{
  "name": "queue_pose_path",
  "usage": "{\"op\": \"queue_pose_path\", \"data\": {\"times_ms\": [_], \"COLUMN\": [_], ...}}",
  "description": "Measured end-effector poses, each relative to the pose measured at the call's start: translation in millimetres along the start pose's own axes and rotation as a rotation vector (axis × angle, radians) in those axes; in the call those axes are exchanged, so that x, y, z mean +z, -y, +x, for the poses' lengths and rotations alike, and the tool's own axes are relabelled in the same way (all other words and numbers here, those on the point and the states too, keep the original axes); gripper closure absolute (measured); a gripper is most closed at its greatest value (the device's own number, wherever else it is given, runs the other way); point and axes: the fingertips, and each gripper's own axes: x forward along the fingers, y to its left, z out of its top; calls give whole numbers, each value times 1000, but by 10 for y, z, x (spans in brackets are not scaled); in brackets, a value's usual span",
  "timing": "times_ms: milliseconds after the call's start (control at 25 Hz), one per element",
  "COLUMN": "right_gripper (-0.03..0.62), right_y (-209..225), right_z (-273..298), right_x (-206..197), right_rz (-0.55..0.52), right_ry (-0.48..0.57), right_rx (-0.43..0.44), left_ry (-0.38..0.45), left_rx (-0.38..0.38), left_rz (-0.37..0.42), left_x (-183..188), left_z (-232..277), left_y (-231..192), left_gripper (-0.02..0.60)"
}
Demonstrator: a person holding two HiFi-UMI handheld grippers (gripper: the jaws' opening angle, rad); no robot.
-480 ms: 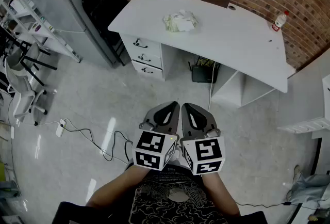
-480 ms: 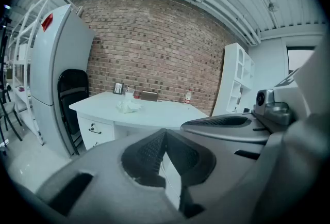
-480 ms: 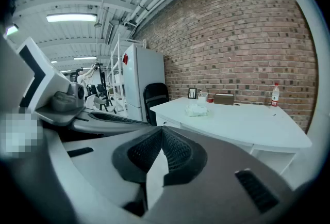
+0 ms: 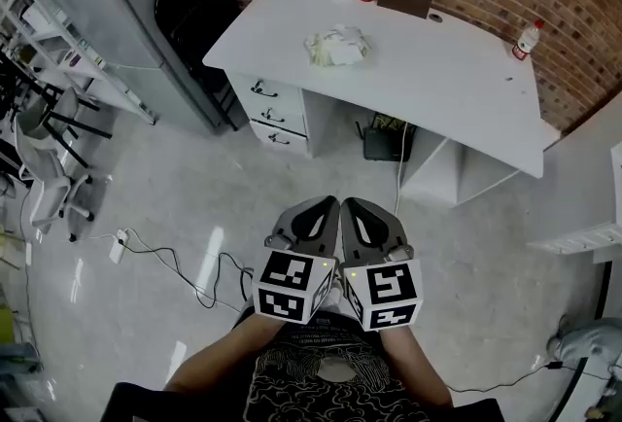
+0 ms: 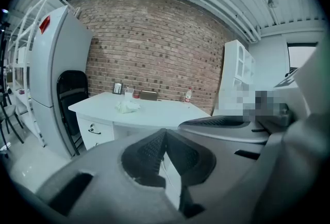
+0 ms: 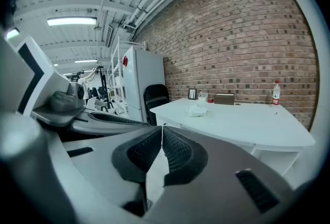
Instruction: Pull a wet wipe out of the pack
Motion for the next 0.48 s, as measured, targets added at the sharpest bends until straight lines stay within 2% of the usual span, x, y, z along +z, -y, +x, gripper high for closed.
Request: {"op": "queue_pose_path", "data": {"times_ms": [480], "right_gripper": [576], "right_y": [108], "right_z": [438], "right_x": [43], "right_rz": [1], "right_ry": [-20], "right_rx": [-1], "left_ry": [-6], "left_rx": [-5], "left_rz": [-30], "left_x": [58], "left_z": [330], "left_y": [-335], "left_gripper": [571]}}
